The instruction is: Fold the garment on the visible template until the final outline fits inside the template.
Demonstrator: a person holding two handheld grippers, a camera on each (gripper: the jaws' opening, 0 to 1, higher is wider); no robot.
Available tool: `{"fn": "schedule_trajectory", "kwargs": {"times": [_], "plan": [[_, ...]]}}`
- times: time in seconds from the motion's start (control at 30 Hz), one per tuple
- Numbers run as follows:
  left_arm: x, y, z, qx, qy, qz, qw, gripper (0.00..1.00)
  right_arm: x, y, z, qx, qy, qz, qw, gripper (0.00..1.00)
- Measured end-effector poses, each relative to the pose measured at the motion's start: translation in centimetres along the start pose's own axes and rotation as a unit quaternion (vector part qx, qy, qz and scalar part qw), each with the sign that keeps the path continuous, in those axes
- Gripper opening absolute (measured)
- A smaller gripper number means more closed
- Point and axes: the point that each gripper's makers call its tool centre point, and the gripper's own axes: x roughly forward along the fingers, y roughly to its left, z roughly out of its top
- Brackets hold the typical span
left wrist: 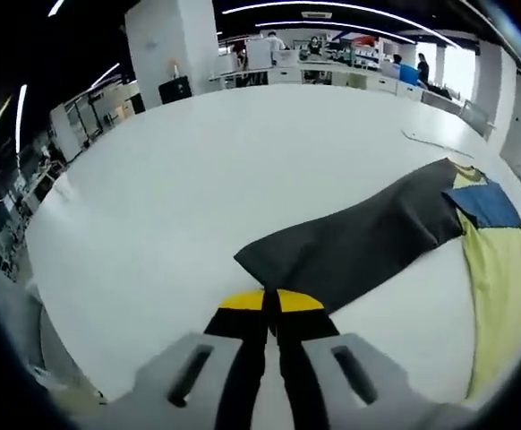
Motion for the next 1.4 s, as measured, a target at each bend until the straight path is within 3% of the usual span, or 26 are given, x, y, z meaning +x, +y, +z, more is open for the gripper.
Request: {"fn": "schedule_trajectory", "kwargs": {"times": [0.17,0.3,0.6,0.83,1.27,1.4], "plan": [[1.2,0.8,0.4,0.026,0.015,-0.004,0.9995,0.00,0.0,0.0,-0.2,0.000,0.004,0.000,1.0000,0.99],[2.2,1.0,-0.1,0.030,0.043,-0.022,0.9984,0.00,0.1,0.0,-0.1,0.004,0.004,-0.001,1.0000,0.99],[3.1,1.3,-0.5,0.039,0.056,-0.023,0.9974,0.00,0.2,0.1,-0.3,0.005,0.007,0.000,1.0000,0.99],[3.2,1.4,0.0,0.053,0.054,-0.019,0.9970,0.00,0.2,0.3,-0.2,-0.002,0.008,0.003,1.0000,0.99],[2.1,-0.2,2.1,0.064,0.031,-0.041,0.9967,0.00,0.4,0.6,0.1,-0.002,-0.002,0.011,0.9999,0.99],[1.9,-0.8,3.0,0.099,0.033,-0.041,0.9936,0.00,0.4,0.7,0.1,0.000,-0.004,0.014,0.9999,0.99]]}}
